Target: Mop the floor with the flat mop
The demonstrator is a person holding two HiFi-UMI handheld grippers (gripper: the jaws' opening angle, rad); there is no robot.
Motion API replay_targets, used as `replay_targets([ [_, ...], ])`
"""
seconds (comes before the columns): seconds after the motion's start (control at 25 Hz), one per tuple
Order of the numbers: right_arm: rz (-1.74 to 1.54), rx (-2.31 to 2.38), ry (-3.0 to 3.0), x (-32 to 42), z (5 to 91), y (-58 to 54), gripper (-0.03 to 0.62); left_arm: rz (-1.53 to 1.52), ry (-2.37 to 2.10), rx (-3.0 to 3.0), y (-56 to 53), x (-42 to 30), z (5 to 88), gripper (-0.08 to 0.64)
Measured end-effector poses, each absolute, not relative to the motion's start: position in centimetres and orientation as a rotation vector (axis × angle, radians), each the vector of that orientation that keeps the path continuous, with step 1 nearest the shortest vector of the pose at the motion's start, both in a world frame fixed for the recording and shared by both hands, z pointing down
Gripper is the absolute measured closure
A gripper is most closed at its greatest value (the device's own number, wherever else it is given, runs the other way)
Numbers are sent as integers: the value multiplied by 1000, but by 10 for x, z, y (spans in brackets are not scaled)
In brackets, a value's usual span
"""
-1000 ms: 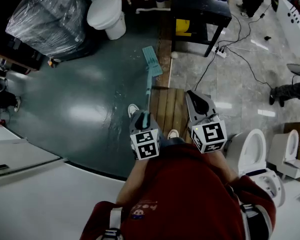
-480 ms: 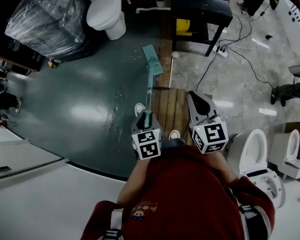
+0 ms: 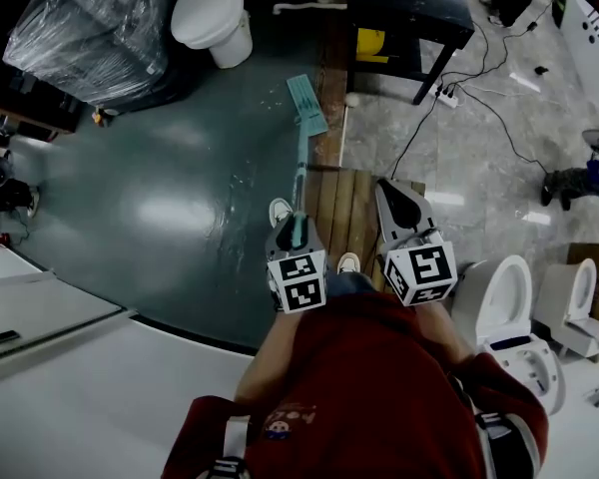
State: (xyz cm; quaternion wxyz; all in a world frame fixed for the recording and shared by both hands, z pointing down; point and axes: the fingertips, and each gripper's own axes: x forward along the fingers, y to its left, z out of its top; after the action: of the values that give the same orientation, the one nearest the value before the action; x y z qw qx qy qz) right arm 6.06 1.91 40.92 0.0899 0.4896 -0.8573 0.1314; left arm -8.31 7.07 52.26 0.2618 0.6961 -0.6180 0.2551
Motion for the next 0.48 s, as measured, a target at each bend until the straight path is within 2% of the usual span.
replay_targets([
  [0.48, 403, 1415, -2523, 35, 427, -12, 574, 666, -1670, 1870, 18, -100, 536, 431],
])
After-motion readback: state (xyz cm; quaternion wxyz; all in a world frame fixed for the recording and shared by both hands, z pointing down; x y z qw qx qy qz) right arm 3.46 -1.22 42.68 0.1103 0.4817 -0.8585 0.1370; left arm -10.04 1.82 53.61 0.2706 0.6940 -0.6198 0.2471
